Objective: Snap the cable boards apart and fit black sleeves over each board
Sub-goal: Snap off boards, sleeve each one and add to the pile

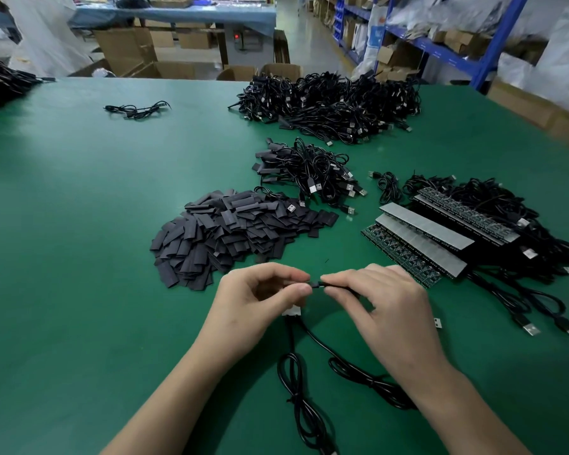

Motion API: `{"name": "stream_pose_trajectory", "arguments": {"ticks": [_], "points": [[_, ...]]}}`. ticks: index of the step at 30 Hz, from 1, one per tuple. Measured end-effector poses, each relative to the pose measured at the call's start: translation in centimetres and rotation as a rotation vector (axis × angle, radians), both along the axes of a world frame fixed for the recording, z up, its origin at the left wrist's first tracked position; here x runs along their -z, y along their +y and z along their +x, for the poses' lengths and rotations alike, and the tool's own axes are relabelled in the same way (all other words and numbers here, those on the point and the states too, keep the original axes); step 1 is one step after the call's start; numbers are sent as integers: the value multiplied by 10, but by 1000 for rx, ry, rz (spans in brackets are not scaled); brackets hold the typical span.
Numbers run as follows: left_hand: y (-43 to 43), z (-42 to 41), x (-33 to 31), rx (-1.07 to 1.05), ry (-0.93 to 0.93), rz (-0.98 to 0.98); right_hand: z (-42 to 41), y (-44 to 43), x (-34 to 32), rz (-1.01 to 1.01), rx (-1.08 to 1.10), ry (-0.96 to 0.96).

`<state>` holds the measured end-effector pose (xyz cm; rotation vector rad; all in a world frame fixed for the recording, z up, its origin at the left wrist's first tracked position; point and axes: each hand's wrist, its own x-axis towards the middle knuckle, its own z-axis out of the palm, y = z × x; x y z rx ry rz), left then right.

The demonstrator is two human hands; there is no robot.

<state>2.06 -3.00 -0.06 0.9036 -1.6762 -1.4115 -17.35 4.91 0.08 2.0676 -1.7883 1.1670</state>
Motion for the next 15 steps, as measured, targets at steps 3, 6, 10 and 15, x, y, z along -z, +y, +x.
{"name": "stream_pose_trajectory", "arguments": {"ticks": [3, 6, 10, 15], "points": [[-2, 2, 2, 39, -73, -28, -1, 0, -1, 31, -26, -4], [-5, 5, 2, 54, -164, -131, -1, 1, -3, 152, -55, -144], [-5, 5, 2, 37, -252, -325, -4, 1, -5, 388, -92, -452], [-1, 4, -1, -7, -277, -570, -6, 2, -4, 465, -119, -495]]}}
